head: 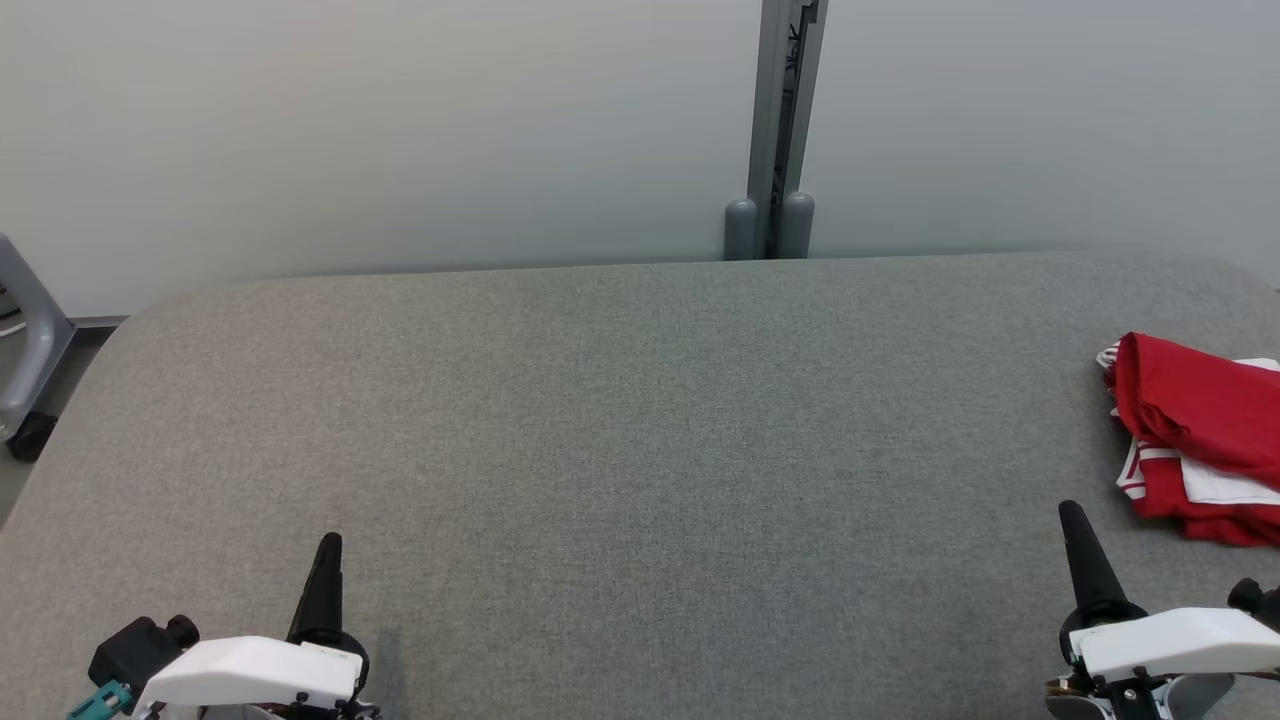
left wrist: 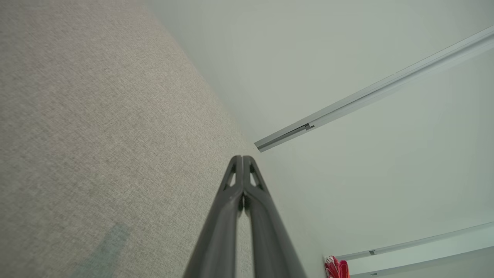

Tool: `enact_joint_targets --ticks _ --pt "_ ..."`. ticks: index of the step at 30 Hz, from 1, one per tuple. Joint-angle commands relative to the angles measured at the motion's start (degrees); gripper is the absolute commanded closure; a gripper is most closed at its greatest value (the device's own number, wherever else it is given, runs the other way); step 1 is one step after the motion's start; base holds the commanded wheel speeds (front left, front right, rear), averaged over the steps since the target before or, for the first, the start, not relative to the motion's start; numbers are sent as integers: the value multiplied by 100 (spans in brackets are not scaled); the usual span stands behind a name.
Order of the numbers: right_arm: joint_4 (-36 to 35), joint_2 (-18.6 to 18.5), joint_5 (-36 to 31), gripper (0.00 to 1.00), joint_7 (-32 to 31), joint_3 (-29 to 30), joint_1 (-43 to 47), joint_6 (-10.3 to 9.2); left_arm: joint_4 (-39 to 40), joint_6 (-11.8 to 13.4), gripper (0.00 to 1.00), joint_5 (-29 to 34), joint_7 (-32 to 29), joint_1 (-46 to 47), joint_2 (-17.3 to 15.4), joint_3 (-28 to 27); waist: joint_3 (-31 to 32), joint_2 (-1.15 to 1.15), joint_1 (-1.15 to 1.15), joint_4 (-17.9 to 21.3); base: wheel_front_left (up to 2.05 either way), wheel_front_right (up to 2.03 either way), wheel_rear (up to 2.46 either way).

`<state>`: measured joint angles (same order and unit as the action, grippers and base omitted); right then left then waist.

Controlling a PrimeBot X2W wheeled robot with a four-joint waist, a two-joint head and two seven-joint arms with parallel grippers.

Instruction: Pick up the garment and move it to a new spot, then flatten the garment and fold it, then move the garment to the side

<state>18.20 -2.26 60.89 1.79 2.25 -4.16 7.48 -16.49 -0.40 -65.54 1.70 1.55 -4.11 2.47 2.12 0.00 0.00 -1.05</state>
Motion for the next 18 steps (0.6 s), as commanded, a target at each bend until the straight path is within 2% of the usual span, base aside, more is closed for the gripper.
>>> enact_joint_targets --ticks 1,18 --pt "-86 -53 99 100 -30 33 -130 2 72 -33 100 -103 -18 150 -7 -60 -1 0 0 1 0 0 0" --pt "-203 -64 1061 100 -289 164 -166 2 133 -254 100 -908 -275 271 27 -334 -60 0 0 27 0 0 0"
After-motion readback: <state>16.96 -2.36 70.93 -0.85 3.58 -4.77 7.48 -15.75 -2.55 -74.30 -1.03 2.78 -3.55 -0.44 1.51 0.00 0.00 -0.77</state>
